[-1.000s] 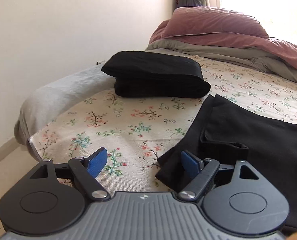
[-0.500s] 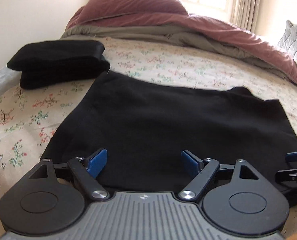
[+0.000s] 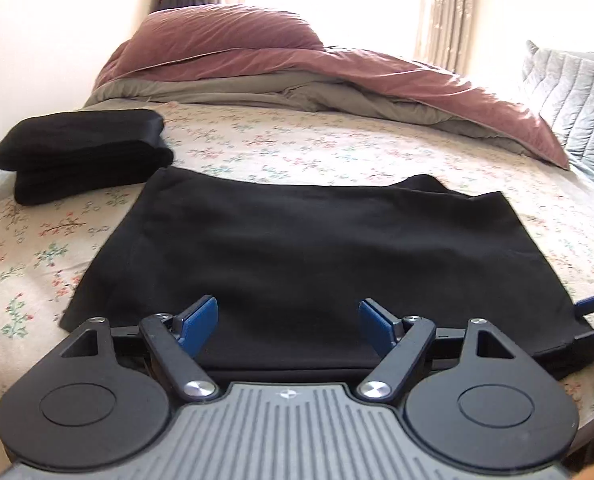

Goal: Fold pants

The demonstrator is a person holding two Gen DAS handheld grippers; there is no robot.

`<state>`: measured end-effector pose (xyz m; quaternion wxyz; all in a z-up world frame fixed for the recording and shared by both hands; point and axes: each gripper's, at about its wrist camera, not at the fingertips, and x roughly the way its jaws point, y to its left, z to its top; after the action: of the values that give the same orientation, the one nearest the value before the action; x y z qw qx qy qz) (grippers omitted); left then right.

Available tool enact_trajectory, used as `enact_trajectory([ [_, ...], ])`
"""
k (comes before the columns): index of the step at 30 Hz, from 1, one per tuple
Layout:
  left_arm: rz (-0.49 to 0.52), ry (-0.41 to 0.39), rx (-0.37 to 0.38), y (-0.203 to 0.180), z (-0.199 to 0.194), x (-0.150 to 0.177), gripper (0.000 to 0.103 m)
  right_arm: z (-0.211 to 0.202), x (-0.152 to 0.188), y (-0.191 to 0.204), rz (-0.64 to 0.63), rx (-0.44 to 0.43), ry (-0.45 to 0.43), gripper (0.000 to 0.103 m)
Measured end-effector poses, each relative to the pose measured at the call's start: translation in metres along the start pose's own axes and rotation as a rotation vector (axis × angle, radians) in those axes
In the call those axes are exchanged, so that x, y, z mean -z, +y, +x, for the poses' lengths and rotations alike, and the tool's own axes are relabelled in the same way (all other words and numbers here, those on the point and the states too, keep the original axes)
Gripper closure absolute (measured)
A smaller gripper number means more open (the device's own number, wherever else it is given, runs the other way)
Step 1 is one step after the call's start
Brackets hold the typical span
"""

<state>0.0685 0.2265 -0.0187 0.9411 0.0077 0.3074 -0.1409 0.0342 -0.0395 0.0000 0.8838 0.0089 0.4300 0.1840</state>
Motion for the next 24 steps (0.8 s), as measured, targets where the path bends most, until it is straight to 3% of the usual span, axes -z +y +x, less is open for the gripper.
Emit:
enact_trajectory([
  [8,0.125,0.02,0.278,-0.096,0.027,-0.004,0.014,-0.003,0.009,-0.067,0.324,-0.092,-0.036,0.024],
  [10,0.181,0.039,0.322,-0.12,0.036,-0.001,0.014,0.0,0.015,-0.079,0.401,-0.138,-0.011,0.034],
  [12,0.264,0.061,0.347,-0.145,0.044,0.005,0.014,-0.002,0.017,-0.086,0.425,-0.161,-0.002,0.051],
  [14,0.338,0.072,0.361,-0.162,0.05,0.013,0.014,-0.001,0.02,-0.09,0.45,-0.192,0.02,0.061],
  [24,0.508,0.06,0.497,-0.205,0.043,0.034,0.014,-0.006,0.023,-0.092,0.467,-0.304,0.07,0.076],
])
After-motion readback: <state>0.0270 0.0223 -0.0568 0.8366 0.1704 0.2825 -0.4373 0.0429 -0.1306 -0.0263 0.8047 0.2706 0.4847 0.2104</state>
